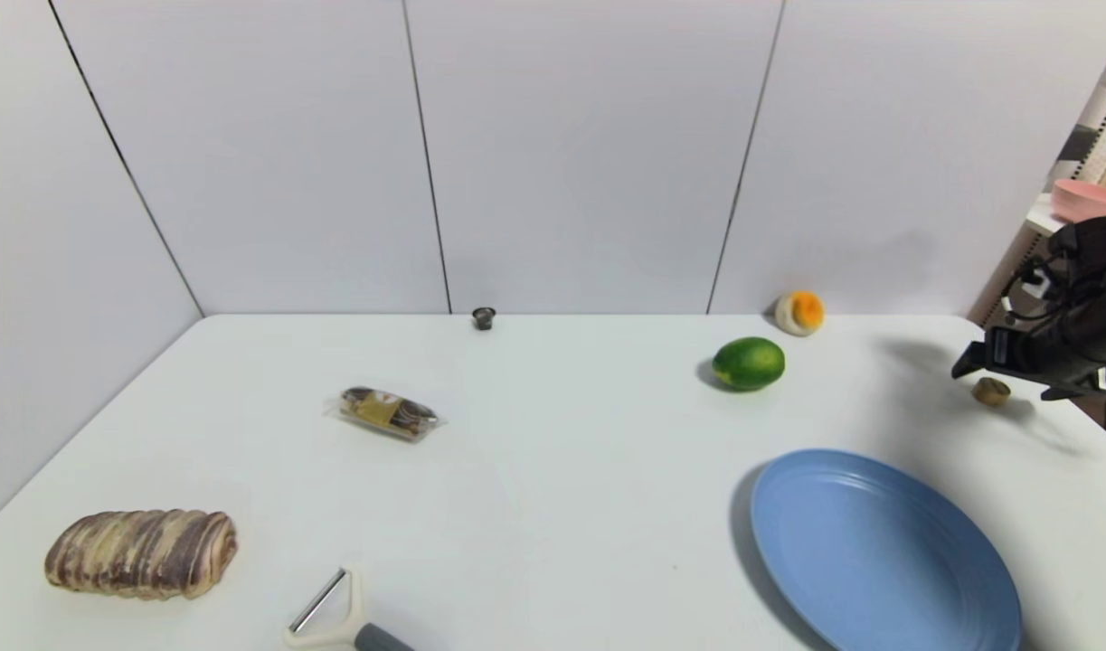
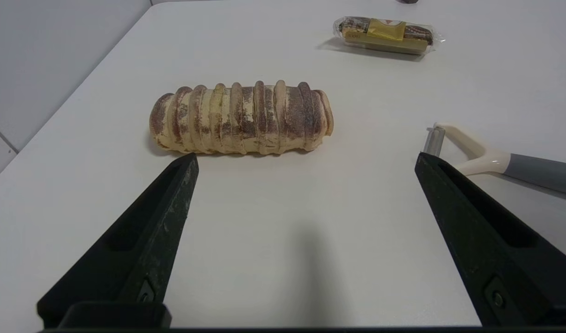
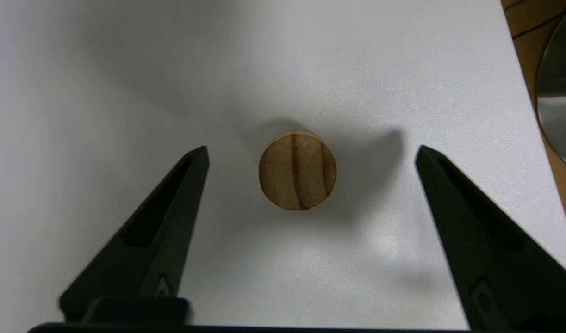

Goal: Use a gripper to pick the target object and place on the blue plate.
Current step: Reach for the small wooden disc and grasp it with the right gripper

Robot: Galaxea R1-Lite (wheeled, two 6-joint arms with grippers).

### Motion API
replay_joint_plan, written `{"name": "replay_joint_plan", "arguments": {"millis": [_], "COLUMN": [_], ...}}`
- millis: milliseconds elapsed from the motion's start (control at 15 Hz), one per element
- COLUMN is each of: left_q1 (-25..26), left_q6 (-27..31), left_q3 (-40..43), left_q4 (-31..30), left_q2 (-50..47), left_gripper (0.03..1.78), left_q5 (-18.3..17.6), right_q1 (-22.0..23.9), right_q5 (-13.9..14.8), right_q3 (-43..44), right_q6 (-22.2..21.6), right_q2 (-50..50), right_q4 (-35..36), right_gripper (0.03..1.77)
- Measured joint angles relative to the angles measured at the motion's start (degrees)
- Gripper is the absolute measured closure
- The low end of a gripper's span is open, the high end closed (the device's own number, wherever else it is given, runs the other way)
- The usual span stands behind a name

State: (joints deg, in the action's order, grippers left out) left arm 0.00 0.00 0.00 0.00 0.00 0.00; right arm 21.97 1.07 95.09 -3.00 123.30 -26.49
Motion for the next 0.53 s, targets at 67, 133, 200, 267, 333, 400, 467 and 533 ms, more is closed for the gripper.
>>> {"name": "replay_joint_plan", "arguments": {"millis": [67,133,200,267,333,400,467,533], "left_q1": [0.00,0.00,0.00,0.00,0.00,0.00,0.00,0.00], "left_q6": [0.00,0.00,0.00,0.00,0.00,0.00,0.00,0.00], "left_q3": [0.00,0.00,0.00,0.00,0.00,0.00,0.00,0.00], "left_q4": [0.00,0.00,0.00,0.00,0.00,0.00,0.00,0.00], "left_q2": [0.00,0.00,0.00,0.00,0.00,0.00,0.00,0.00], "left_gripper": [0.12,0.12,0.12,0.12,0.12,0.12,0.12,0.12], "left_q5": [0.00,0.00,0.00,0.00,0.00,0.00,0.00,0.00], "right_q1": [0.00,0.00,-0.06,-0.17,-0.26,-0.30,-0.33,-0.30], "right_q5": [-0.02,-0.04,0.05,0.13,0.16,0.13,0.13,0.16], "right_q3": [0.04,0.06,0.09,0.09,0.01,-0.05,-0.10,-0.20], "right_q6": [-0.02,0.00,0.00,0.00,0.00,0.00,0.02,0.00], "right_q2": [0.07,0.13,0.13,0.13,0.11,0.10,0.10,0.05], "right_q4": [-0.05,-0.07,-0.07,-0.07,-0.07,-0.13,-0.22,-0.24], "right_gripper": [0.52,0.66,0.80,0.90,0.99,1.17,1.35,1.35]}}
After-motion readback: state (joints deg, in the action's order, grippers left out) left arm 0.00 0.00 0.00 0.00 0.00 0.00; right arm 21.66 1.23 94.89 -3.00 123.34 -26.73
